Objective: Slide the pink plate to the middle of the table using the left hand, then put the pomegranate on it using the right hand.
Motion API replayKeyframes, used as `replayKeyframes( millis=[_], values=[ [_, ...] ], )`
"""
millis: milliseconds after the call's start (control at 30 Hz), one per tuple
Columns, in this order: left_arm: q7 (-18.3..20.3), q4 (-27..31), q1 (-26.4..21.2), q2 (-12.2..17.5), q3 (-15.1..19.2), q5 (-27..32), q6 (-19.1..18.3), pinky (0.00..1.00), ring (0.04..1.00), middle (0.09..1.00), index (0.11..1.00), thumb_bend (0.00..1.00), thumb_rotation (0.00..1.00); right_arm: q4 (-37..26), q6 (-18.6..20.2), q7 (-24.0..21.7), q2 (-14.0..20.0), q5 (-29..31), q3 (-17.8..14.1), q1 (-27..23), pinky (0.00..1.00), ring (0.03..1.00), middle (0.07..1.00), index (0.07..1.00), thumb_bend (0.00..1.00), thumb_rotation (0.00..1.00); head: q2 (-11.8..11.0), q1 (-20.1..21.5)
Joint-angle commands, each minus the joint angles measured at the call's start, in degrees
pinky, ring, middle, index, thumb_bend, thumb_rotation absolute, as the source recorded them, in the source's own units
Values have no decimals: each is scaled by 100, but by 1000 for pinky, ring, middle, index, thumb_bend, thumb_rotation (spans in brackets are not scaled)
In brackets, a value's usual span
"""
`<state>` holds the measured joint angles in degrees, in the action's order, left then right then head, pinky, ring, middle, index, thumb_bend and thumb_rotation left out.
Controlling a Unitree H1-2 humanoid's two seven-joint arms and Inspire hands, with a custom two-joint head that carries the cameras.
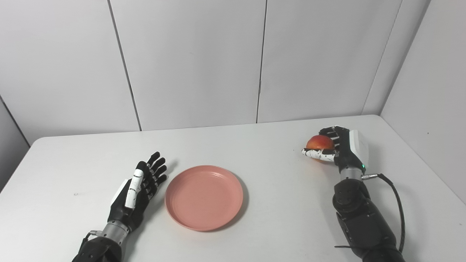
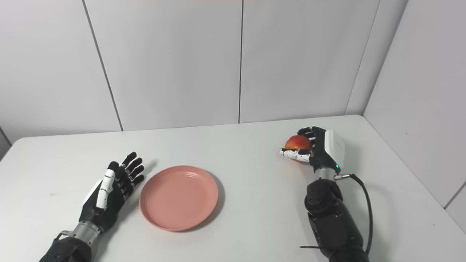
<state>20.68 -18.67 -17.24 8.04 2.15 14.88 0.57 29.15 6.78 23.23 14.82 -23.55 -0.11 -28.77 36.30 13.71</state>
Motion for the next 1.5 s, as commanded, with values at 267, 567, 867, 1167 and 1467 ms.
replayKeyframes(
  millis=[267,567,867,1167,1467],
  values=[
    [-34,175,-73,-6,-6,17,-50,963,977,971,965,680,1000,-439,-564,182,8,102,-84,-211,433,440,501,498,518,0,9,-42],
    [-51,174,-79,-7,-18,2,-38,959,972,969,964,685,1000,-1080,-501,-36,-114,90,23,-143,413,427,502,511,516,0,24,-45],
    [-66,213,-70,-24,-21,17,-63,956,973,968,963,680,1000,-1594,-518,-304,-265,74,185,-77,389,415,489,524,515,0,38,-45],
    [-104,225,-70,-29,-30,-36,-57,951,970,966,960,683,1000,-2010,-388,-615,-413,3,358,28,407,425,494,513,516,0,42,-58],
    [-94,213,-76,-25,-28,-15,-51,952,971,967,961,681,1000,-2100,-574,-767,-582,-138,606,137,435,432,489,517,517,0,53,-54]
  ],
)
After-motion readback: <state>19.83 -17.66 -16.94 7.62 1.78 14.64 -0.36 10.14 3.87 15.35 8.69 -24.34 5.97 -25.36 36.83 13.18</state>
